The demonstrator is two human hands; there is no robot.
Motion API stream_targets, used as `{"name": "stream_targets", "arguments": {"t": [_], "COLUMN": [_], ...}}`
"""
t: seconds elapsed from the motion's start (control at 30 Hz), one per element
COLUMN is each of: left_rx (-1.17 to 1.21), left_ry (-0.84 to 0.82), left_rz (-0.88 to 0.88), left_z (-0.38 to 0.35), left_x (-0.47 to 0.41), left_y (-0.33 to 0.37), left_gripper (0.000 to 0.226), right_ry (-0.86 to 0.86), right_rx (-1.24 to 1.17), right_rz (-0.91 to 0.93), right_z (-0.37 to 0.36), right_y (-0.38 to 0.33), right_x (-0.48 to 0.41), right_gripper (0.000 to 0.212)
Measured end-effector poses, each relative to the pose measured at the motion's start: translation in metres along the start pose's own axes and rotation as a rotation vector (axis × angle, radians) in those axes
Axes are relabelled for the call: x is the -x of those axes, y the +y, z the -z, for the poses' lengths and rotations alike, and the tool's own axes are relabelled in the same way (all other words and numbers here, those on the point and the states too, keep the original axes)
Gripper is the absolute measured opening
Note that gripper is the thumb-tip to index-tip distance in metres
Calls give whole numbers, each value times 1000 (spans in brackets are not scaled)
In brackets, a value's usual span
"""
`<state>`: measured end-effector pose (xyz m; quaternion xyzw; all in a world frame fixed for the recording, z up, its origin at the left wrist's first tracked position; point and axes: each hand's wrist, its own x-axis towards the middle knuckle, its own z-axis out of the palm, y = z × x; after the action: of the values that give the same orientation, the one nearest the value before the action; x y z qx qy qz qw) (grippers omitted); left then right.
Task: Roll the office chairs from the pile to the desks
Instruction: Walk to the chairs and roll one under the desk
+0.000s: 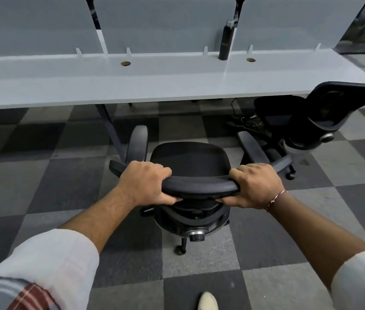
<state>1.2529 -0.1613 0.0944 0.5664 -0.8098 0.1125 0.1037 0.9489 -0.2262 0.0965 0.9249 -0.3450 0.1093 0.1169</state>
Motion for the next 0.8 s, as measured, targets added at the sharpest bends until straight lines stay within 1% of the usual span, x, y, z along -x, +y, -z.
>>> {"name": "stream_targets", "arguments": {"t": [0.13,0.27,0.5,0.67,0.8], "left_rx": [-27,-71,-113,-117,-113], "left_ry": [-36,-68,-166,-171,-169], "left_rz": [43,40,65,84,76], "left_z": [-8,-14,-37,-67,-89], "left_x": [-29,-65,-149,-218,-270], "left_y": [-19,-34,-75,-109,-130], "left_gripper": [68,70,85,78,81], "right_ry": [4,2,9,-40,-94], "right_rx": [-18,-17,-2,7,-18], "right_rz": [16,29,34,19,-11], "right_z": [-10,-24,-51,-74,-89], "right_y": [24,53,116,171,217], "right_x": [-33,-62,-129,-185,-223], "right_gripper": [62,62,63,65,67]}}
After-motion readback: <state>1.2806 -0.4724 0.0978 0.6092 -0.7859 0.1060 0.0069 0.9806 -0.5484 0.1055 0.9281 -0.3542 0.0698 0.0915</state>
